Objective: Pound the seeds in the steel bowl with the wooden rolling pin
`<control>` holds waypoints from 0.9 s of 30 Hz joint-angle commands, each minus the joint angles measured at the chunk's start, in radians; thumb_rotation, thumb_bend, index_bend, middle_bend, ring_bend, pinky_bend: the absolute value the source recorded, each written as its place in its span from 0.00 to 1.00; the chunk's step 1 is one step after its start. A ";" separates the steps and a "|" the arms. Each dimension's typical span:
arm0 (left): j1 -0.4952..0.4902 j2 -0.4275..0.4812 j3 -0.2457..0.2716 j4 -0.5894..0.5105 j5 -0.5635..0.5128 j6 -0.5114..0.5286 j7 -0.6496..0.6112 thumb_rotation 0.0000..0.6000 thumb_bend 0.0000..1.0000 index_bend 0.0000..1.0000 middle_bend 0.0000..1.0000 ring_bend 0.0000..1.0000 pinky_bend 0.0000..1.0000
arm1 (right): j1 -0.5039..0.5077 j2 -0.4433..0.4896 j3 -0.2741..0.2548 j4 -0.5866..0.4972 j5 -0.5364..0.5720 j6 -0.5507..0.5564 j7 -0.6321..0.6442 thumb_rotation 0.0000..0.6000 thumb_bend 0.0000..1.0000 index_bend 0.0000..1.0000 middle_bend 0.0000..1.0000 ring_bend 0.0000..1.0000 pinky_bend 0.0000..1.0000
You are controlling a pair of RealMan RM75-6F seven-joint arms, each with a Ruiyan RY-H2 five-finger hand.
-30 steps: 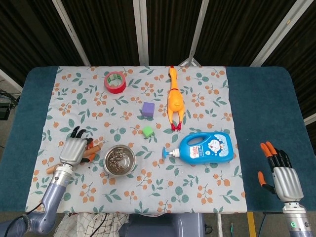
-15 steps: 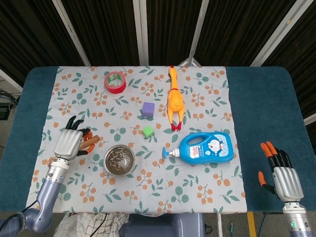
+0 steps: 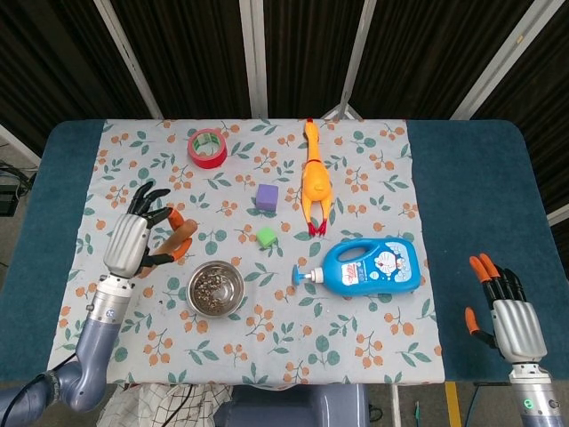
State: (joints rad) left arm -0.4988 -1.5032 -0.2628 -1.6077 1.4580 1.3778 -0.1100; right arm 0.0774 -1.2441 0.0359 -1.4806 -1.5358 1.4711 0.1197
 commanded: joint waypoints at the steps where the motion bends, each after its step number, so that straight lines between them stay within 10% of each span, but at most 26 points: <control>1: -0.047 -0.097 -0.009 0.087 0.127 0.072 -0.192 1.00 0.92 0.62 0.71 0.17 0.00 | 0.002 -0.001 0.002 0.004 0.001 -0.001 0.000 1.00 0.52 0.00 0.00 0.00 0.00; 14: -0.118 -0.406 0.048 0.470 0.277 0.274 -0.577 1.00 0.92 0.61 0.71 0.17 0.00 | 0.005 0.000 0.006 0.001 0.018 -0.017 0.009 1.00 0.52 0.00 0.00 0.00 0.00; 27: -0.120 -0.524 0.070 0.708 0.242 0.328 -0.787 1.00 0.92 0.60 0.71 0.17 0.00 | 0.010 0.005 0.010 -0.009 0.038 -0.037 0.021 1.00 0.52 0.00 0.00 0.00 0.00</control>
State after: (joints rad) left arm -0.6199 -2.0138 -0.1947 -0.9203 1.7124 1.7028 -0.8760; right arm 0.0872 -1.2388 0.0463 -1.4902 -1.4979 1.4339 0.1402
